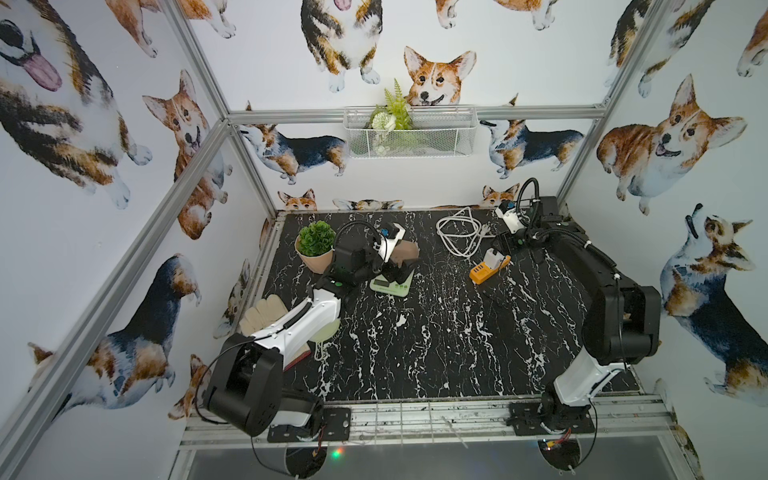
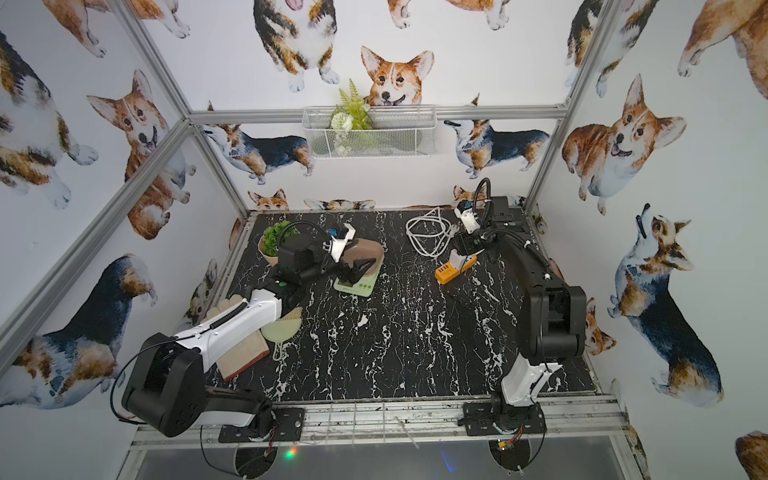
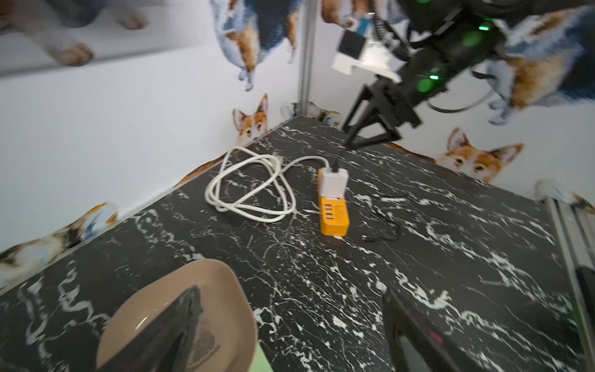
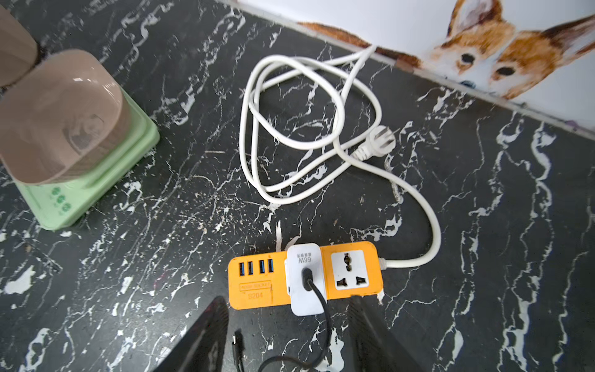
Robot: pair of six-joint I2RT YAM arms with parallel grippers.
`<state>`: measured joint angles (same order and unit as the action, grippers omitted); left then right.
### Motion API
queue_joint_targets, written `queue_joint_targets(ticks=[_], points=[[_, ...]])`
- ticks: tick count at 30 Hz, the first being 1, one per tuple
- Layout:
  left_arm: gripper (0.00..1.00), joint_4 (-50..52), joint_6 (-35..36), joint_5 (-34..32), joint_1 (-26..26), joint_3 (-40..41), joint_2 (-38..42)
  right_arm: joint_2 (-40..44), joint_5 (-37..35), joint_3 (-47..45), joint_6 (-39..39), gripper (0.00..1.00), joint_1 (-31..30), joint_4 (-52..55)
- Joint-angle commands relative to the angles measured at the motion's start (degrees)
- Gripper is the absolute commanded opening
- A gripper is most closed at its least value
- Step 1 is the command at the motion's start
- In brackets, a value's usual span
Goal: Charge the electronic scale
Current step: Insert the plug into the socket.
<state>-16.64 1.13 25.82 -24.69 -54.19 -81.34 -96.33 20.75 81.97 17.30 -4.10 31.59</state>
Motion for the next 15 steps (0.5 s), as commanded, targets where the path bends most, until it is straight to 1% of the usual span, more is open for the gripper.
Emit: queue_joint_targets(ticks=[1,4,6,7,9,10,12,15], points=[[0.87,13.8,-10.7,-7.6,3.3,-8.2,-3.1,4.2,6.1,1.5,-8.8,0.62,0.0,3.4],[0.85,23.1,-9.9,-11.7,4.0,-14.1,-5.5,7.2,8.7,1.3,-16.4,0.62,-0.2,3.8],[0.85,26.3,-9.6,-14.3,4.0,-16.1,-6.2,9.3,9.4,-0.1,-21.8,0.62,-0.9,3.2],[0.85,28.2,-9.7,-15.6,4.0,-17.2,-6.5,10.4,9.9,-1.6,-24.4,0.62,-1.7,2.1],[0.85,30.9,-9.7,-17.6,4.0,-19.0,-7.2,12.1,11.3,-5.0,-28.6,0.66,-3.6,0.1],[0.85,32.4,-9.7,-18.4,4.0,-20.0,-7.7,12.8,13.1,-6.6,-30.5,0.66,-4.7,-0.7],[0.85,34.6,-9.6,-20.0,4.2,-21.7,-8.5,13.8,14.5,-8.5,-32.1,0.67,-7.7,-1.2],[0.85,37.2,-9.3,-21.3,4.2,-23.6,-9.4,15.0,12.0,-8.6,-32.0,0.68,-12.5,1.1]])
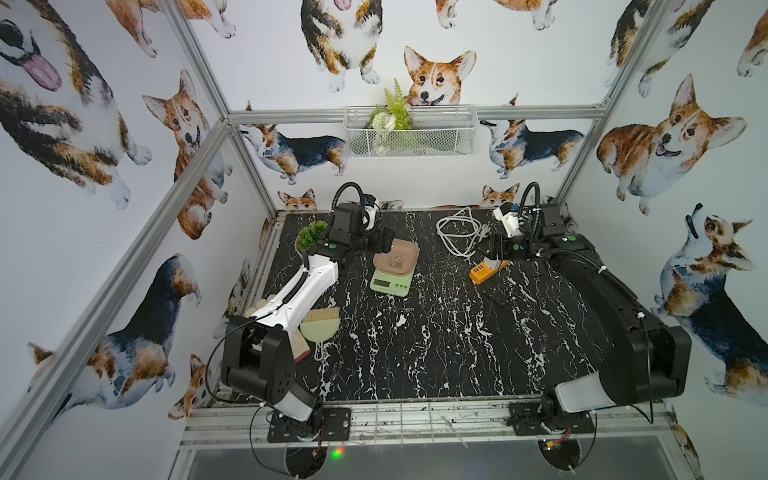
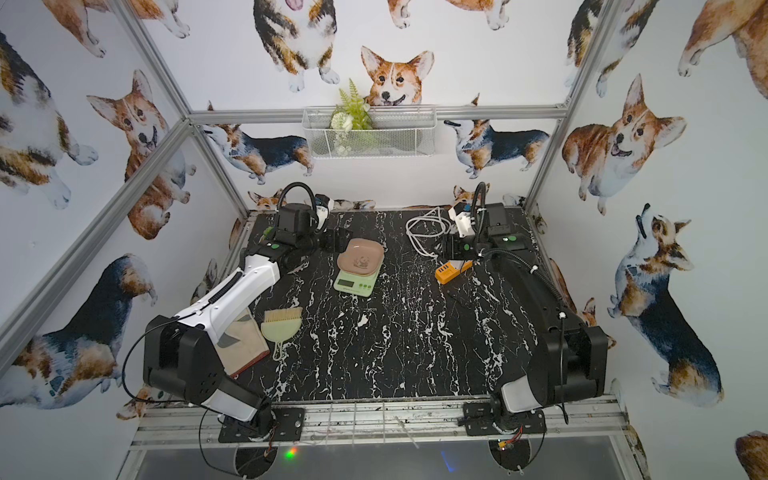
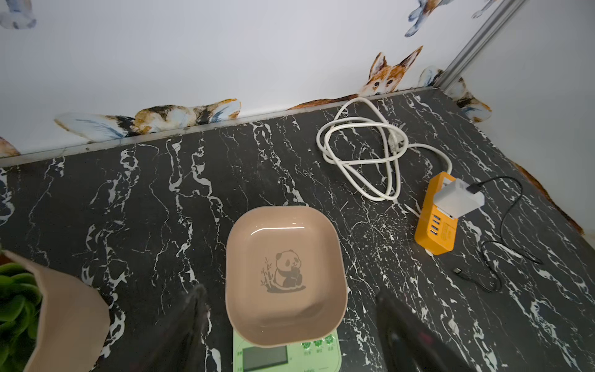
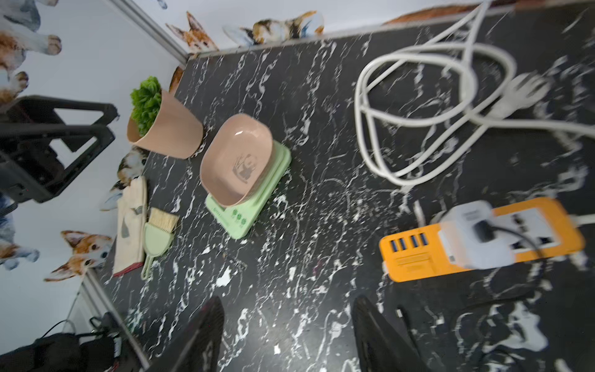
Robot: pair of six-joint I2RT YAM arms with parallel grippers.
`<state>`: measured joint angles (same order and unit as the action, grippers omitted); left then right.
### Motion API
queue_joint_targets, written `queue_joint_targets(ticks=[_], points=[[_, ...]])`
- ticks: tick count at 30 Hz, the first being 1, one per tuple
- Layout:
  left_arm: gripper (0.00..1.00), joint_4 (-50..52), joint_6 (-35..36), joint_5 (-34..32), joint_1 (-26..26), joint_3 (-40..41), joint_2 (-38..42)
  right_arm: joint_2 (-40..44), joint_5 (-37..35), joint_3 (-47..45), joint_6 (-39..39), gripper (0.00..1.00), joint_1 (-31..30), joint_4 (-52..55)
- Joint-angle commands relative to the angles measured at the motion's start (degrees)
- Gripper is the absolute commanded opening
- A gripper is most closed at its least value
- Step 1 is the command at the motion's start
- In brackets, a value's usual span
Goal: Charge the electronic scale
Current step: Insert the plug into the socket, then pick up the charging cable from the center of the board.
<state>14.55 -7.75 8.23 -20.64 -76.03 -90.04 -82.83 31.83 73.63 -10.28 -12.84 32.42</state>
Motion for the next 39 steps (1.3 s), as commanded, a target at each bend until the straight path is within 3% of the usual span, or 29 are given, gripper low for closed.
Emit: queue_joint_targets(ticks=[1,5,7,11,17,29,34,39], points=[[0.85,6.3,-0.3,-3.6,0.3,-1.9,-0.8,1.6,1.0,-0.2,-4.0,0.68,-5.1,1.3],[0.85,6.2,-0.2,-3.0,0.4,-1.8,-0.9,3.0,-6.3,0.1,-2.5,0.68,-10.6,5.7],[0.85,6.1,-0.2,-2.6,0.3,-1.5,-1.2,3.2,-11.2,-1.4,-6.5,0.68,-11.9,5.7],[0.85,7.8,-0.6,-4.6,0.5,-1.7,-2.3,3.4,-13.0,-6.3,-10.5,0.66,-14.2,2.3],[0.85,14.3,-3.7,-5.7,3.7,-4.4,-7.7,1.5,-18.4,-9.1,-6.3,0.66,-15.2,3.8],[0.84,20.1,-4.4,-5.3,3.9,-8.8,-14.3,-3.4,-26.3,-9.0,0.1,0.66,-15.1,7.4],[0.84,20.1,-4.3,-5.0,3.9,-8.6,-14.4,-6.8,-27.8,-7.4,3.9,0.57,-15.1,10.7],[0.84,20.4,-3.9,-4.6,3.9,-8.5,-14.6,-10.5,-29.8,-4.1,7.2,0.56,-15.1,15.0]])
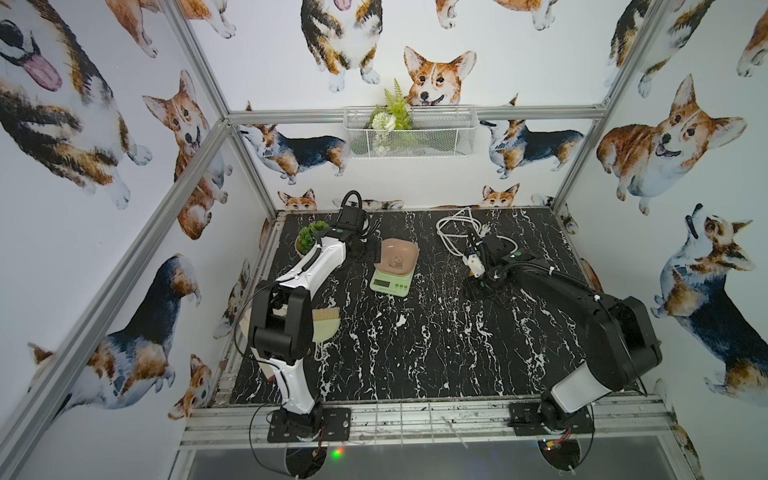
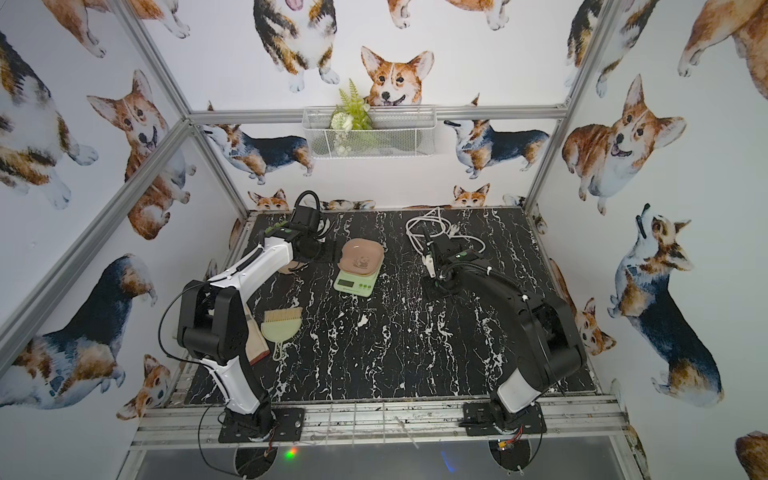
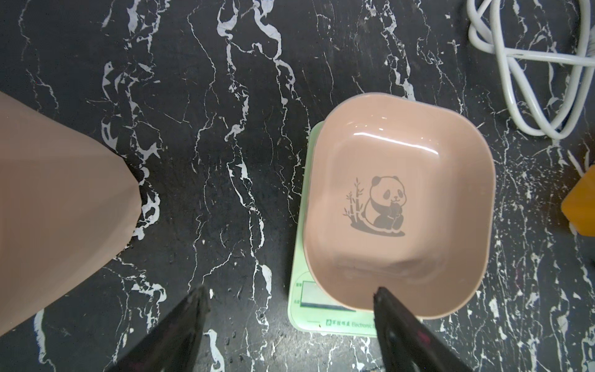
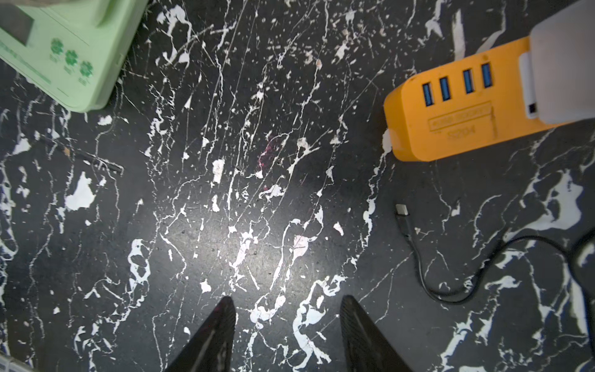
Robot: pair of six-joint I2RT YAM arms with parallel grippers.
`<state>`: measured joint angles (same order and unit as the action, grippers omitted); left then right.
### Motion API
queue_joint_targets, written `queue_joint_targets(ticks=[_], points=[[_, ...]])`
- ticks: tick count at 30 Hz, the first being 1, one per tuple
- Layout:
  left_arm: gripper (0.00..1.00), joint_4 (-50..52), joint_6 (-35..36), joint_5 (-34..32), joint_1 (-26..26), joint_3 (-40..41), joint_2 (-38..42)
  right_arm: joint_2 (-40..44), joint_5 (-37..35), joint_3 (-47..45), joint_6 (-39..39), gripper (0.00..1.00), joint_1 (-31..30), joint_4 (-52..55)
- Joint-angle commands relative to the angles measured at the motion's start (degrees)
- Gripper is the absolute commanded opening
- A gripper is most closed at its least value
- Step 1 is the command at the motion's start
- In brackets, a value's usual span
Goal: Charge the electronic scale
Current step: Pick up the charging cable from the center of the board.
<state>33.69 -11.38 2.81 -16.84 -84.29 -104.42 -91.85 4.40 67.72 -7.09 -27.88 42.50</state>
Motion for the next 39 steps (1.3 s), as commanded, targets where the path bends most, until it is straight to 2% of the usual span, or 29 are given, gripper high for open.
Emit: queue_joint_targets(ticks=[1,5,13,19,33,39], points=[[0.84,1.4,-0.2,1.0,0.1,-0.2,-0.3,-2.0,-4.1,2.1,4.7,0.56,-0.1,5.4],[0.84,1.5,0.0,1.6,0.1,0.1,-0.2,-4.1,-8.7,2.7,7.1,0.56,0.6,6.5],[0.83,1.4,0.0,3.3,0.1,-0.3,-0.5,-7.9,-8.7,3.4,8.4,0.53,3.9,6.2],[0.84,1.4,0.3,4.4,0.1,-0.2,-0.9,-10.0,-6.0,3.7,10.4,0.44,6.3,4.7],[0.84,0.9,0.0,6.1,0.1,-0.1,-0.3,-13.2,-4.3,3.1,12.0,0.41,9.8,2.0],[0.84,1.1,0.2,6.4,0.1,-0.2,0.4,-14.7,-3.4,3.4,12.5,0.37,10.9,2.0]])
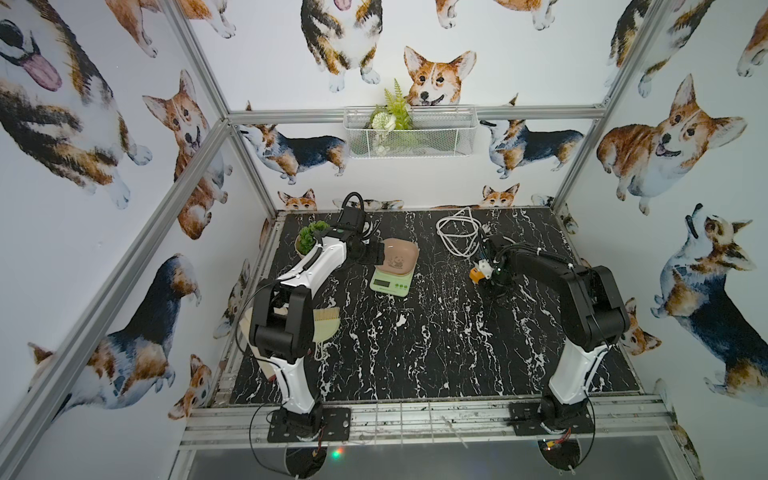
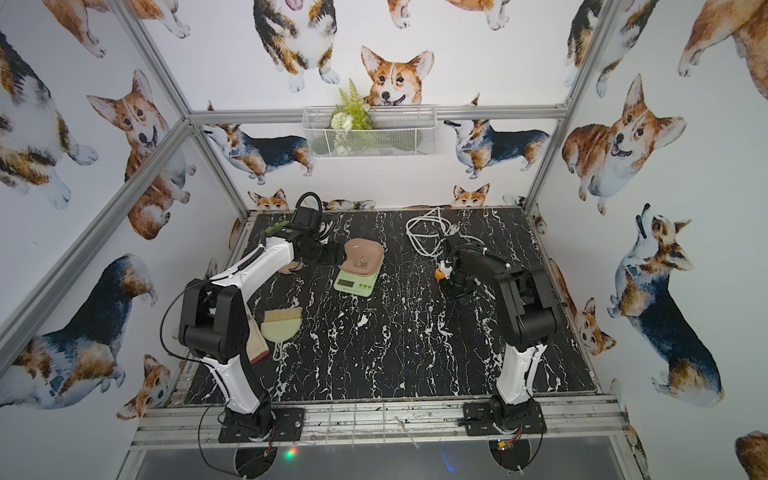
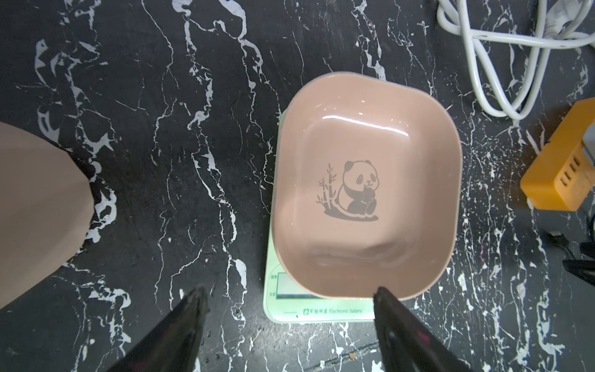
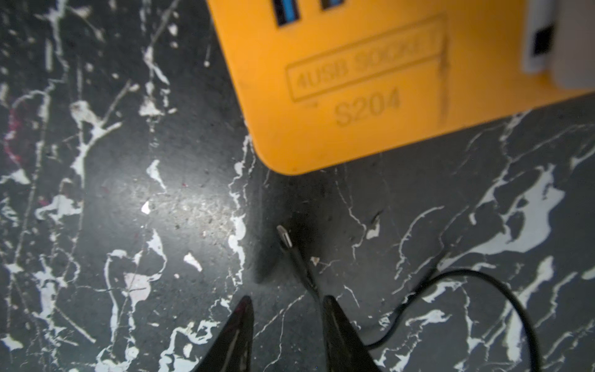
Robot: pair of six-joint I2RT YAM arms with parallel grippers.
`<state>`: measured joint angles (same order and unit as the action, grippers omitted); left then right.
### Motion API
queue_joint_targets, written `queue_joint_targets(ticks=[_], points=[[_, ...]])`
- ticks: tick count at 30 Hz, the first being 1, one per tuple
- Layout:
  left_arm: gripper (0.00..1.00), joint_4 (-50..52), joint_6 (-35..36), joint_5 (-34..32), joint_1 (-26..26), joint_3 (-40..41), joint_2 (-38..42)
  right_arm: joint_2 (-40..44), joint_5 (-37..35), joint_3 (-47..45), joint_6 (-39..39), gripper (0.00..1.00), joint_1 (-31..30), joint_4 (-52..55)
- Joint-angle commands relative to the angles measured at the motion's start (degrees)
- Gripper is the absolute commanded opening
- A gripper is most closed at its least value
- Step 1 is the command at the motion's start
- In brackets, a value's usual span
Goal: Charge the electronic scale
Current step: Pick up the charging cable from the center of the board.
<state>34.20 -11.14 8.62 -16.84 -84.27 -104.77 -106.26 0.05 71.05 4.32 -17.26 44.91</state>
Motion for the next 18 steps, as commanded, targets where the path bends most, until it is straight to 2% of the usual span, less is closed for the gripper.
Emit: queue_joint_targets(ticks=[1,12,18], points=[[0.84,0.6,-0.1,0.7,0.1,-0.2,0.9,-0.6,1.3,0.2,1.1,0.35,0.4,-0.3],[0.84,0.8,0.0,1.7,0.0,-0.8,2.2,-2.6,0.8,0.2,1.1,0.29,0.7,1.4],[0.84,0.7,-0.3,2.9,0.1,-0.7,3.4,-3.4,1.6,0.6,1.2,0.1,0.7,1.5]])
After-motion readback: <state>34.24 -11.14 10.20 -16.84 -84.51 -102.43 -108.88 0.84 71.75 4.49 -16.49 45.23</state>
